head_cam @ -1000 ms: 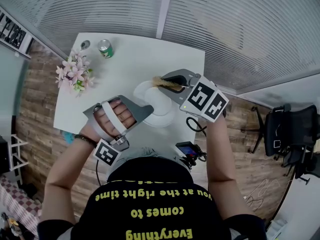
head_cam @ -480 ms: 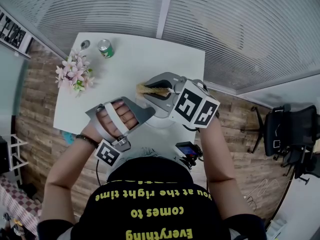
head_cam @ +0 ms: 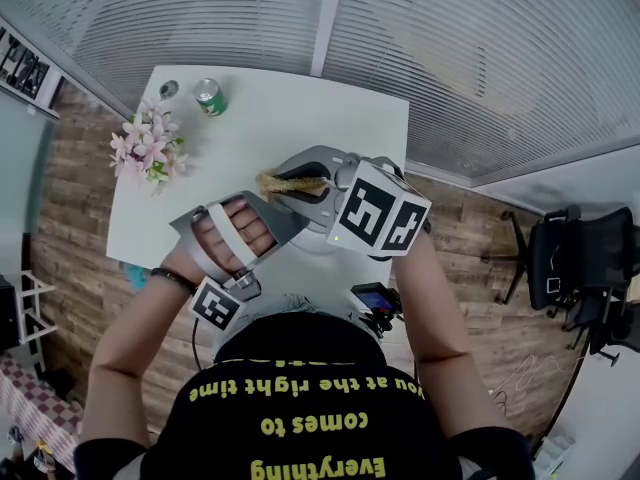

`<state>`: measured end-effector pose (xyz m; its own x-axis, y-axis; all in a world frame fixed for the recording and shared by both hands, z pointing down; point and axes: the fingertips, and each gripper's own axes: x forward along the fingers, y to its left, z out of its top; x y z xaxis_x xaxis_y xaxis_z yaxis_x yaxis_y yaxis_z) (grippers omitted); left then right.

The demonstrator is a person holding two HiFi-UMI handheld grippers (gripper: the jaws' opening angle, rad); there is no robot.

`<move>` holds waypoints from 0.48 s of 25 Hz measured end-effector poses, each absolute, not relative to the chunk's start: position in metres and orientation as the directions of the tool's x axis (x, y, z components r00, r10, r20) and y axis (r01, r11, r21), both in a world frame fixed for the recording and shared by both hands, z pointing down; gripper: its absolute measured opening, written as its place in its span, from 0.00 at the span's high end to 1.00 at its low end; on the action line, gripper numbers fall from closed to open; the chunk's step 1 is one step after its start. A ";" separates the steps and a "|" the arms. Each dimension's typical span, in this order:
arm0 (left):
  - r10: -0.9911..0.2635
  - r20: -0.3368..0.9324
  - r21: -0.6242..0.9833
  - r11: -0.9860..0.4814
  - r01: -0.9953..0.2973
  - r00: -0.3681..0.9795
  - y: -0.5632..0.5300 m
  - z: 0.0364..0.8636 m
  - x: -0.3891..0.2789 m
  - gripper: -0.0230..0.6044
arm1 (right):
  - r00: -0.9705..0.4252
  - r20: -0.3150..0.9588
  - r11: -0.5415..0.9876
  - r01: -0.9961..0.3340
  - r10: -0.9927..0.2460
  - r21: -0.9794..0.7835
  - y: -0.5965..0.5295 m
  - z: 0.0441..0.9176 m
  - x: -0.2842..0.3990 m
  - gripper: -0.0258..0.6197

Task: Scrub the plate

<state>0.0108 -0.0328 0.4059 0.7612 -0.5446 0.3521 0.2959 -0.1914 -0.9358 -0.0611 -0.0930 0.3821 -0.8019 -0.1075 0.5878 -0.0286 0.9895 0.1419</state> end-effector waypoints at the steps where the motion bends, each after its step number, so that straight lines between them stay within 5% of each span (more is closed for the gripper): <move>1: -0.544 0.352 -0.936 -0.192 0.296 0.761 -0.033 0.406 0.011 0.93 | -0.799 0.591 0.990 -0.041 -0.114 0.136 -0.096 0.384 -0.060 0.87; 12: -0.535 0.358 -0.934 -0.212 0.289 0.765 -0.031 0.408 0.011 0.93 | -0.732 0.648 0.972 -0.229 -0.211 0.058 -0.132 0.419 -0.027 0.87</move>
